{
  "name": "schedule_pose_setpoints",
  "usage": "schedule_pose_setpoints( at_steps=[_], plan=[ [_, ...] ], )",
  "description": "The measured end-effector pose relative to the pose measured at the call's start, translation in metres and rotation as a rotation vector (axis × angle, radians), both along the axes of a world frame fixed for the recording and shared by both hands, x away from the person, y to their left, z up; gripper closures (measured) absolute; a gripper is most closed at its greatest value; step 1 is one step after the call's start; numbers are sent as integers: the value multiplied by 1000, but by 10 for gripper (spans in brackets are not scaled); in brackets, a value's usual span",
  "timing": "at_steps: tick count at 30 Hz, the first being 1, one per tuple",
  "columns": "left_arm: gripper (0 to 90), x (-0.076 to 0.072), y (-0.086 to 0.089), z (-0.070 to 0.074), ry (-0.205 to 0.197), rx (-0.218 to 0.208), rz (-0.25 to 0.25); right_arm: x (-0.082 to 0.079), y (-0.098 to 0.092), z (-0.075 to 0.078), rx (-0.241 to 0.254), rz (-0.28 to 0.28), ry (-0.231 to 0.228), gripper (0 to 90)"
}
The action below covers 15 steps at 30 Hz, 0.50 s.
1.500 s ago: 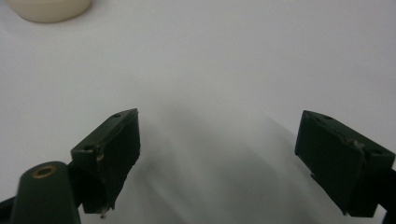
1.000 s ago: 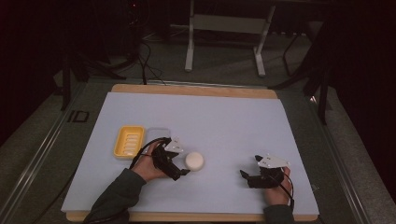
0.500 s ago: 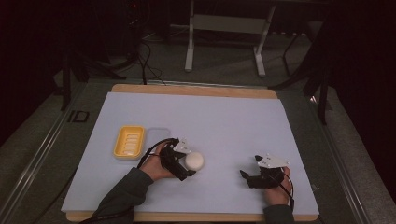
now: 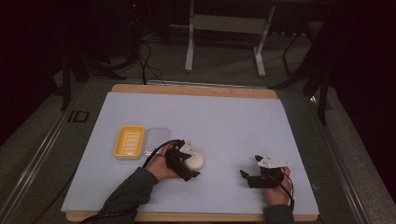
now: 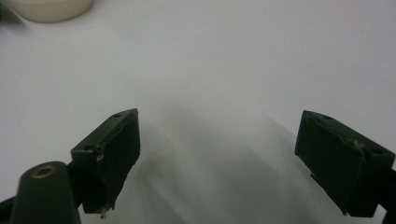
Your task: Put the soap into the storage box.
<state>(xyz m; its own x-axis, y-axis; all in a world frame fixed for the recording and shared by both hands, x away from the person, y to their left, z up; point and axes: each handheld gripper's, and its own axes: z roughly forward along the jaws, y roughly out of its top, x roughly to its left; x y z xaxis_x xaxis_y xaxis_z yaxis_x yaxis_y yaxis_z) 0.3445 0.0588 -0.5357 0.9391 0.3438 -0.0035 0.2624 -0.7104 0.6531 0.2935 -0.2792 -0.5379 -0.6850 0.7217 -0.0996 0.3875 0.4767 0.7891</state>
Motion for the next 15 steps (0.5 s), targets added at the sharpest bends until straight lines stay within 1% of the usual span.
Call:
schedule_pose_setpoints(
  at_steps=[1,3,9,11,12,15],
  plan=[
    [64,0,-1,0,-5,4,-2,0,0,0,1,-1,1,139],
    [64,0,-1,-1,-2,-4,1,0,0,0,0,0,1,139],
    [79,2,-2,0,-14,4,-2,0,0,0,0,1,-1,139],
    [112,3,-2,1,-15,8,-9,0,0,0,0,1,-1,139],
    [138,3,-2,2,-15,15,-20,0,0,0,-1,0,1,139],
    [152,3,-3,3,-10,22,-26,0,0,0,-1,1,-1,139]
  ],
)
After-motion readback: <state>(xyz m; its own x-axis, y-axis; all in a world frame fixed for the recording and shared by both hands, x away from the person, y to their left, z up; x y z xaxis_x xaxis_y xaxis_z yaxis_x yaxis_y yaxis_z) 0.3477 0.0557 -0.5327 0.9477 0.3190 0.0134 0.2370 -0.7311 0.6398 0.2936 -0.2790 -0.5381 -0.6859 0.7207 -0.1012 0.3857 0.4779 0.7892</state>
